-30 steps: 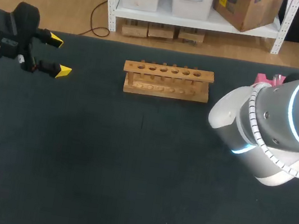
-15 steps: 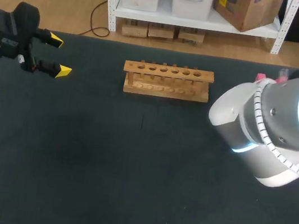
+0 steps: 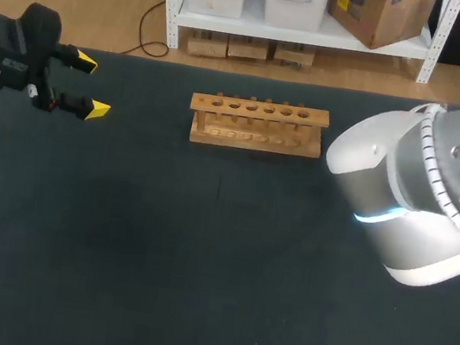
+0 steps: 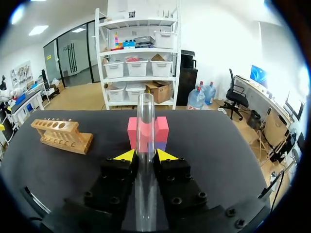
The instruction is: Grasp the test tube, adjust it, and insert it.
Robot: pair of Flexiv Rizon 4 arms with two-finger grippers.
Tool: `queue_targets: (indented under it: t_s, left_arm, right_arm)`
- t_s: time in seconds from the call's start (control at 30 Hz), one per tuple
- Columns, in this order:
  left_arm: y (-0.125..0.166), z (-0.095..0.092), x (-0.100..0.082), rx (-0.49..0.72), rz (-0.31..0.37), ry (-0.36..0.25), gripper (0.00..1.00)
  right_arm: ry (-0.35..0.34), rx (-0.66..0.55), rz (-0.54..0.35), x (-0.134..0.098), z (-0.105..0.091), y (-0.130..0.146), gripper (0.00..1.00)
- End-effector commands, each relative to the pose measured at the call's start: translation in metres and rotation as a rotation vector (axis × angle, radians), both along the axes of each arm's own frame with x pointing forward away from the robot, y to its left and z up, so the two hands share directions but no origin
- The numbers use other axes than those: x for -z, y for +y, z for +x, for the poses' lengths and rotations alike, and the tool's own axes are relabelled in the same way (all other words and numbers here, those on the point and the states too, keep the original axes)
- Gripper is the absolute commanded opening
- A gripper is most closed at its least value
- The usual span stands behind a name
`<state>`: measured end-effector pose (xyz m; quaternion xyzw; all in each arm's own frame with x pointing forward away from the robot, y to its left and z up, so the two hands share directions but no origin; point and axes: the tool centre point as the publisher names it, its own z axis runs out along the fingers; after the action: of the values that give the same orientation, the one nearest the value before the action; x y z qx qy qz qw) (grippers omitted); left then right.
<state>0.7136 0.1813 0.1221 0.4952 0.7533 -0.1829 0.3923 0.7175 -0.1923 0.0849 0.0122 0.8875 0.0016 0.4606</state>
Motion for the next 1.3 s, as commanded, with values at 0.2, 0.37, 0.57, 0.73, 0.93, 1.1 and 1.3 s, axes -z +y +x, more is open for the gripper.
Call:
queue_targets:
  t_s: [0.2, 0.37, 0.57, 0.73, 0.93, 1.1, 1.3]
  left_arm:
    - [0.001, -0.001, 0.002, 0.000, -0.006, -0.008, 1.00]
    - [0.001, -0.001, 0.002, 0.000, -0.006, -0.008, 1.00]
    - [0.001, -0.001, 0.002, 0.000, -0.006, -0.008, 1.00]
    - [0.001, -0.001, 0.002, 0.000, -0.006, -0.008, 1.00]
    - [0.001, -0.001, 0.002, 0.000, -0.006, -0.008, 1.00]
    - [0.001, -0.001, 0.002, 0.000, -0.006, -0.008, 1.00]
    - [0.001, -0.001, 0.002, 0.000, -0.006, -0.008, 1.00]
  right_arm:
    - [0.011, -0.006, -0.008, -0.015, -0.028, 0.015, 0.00]
    - [0.034, -0.035, 0.009, -0.019, -0.045, 0.036, 0.00]
    - [0.045, -0.042, 0.040, -0.016, -0.058, 0.055, 0.00]
    - [0.041, -0.057, 0.044, -0.013, -0.066, 0.073, 0.00]
    - [0.048, -0.082, 0.051, -0.010, -0.071, 0.092, 0.00]
    - [0.061, -0.116, 0.045, -0.010, -0.077, 0.113, 0.00]
    - [0.072, -0.153, 0.042, -0.013, -0.083, 0.148, 0.00]
